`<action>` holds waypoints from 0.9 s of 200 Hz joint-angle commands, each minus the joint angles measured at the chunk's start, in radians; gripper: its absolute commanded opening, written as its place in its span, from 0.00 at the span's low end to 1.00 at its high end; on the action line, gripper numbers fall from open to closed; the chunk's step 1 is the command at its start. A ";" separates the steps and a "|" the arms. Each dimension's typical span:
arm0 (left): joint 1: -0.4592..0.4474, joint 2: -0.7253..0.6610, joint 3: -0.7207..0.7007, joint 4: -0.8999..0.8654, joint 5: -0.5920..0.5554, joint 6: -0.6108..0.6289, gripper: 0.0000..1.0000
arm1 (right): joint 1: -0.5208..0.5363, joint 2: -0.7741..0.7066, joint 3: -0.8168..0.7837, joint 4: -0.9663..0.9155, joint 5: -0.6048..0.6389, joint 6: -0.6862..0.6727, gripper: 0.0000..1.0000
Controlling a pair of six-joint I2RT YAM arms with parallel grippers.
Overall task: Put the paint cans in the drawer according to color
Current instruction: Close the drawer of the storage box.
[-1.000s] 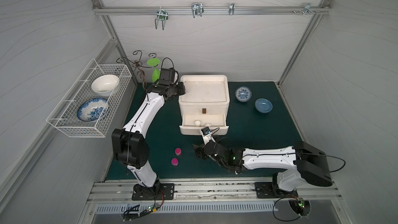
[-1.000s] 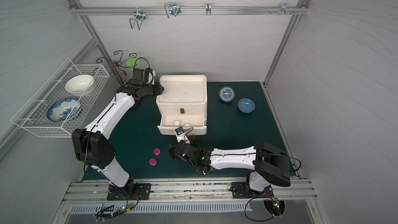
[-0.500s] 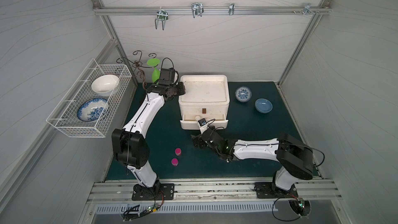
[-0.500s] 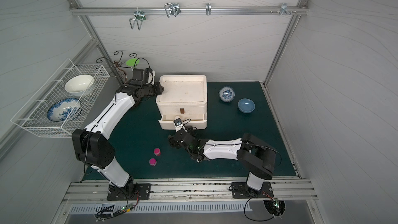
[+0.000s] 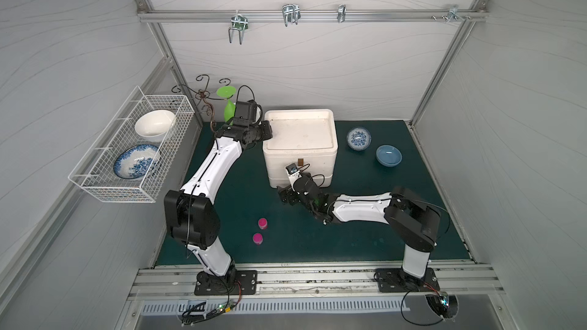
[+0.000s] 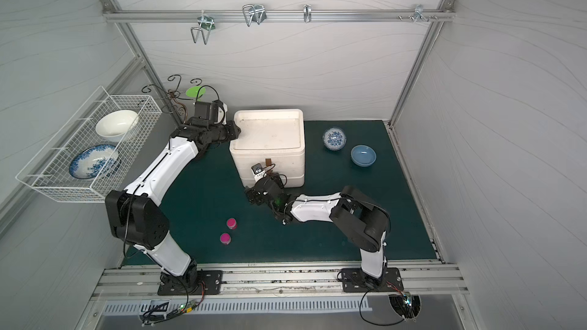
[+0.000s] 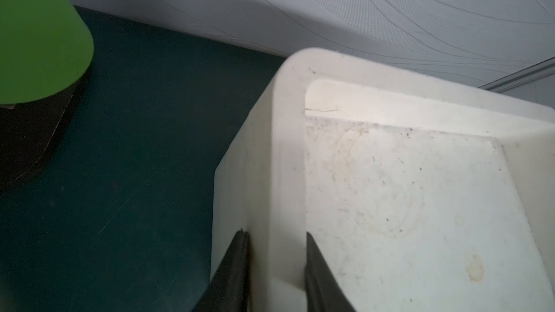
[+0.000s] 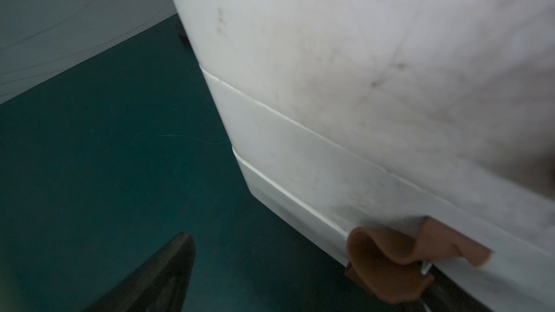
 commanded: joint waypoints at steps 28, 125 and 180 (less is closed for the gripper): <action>0.035 -0.001 -0.029 -0.024 0.115 -0.097 0.26 | -0.002 -0.047 0.007 0.029 0.006 -0.048 0.99; 0.056 -0.003 -0.059 -0.001 0.114 -0.149 0.26 | 0.139 -0.281 -0.259 -0.142 0.275 0.228 0.98; 0.055 -0.002 -0.063 0.000 0.116 -0.169 0.25 | -0.026 -0.290 -0.549 0.393 -0.074 0.335 0.72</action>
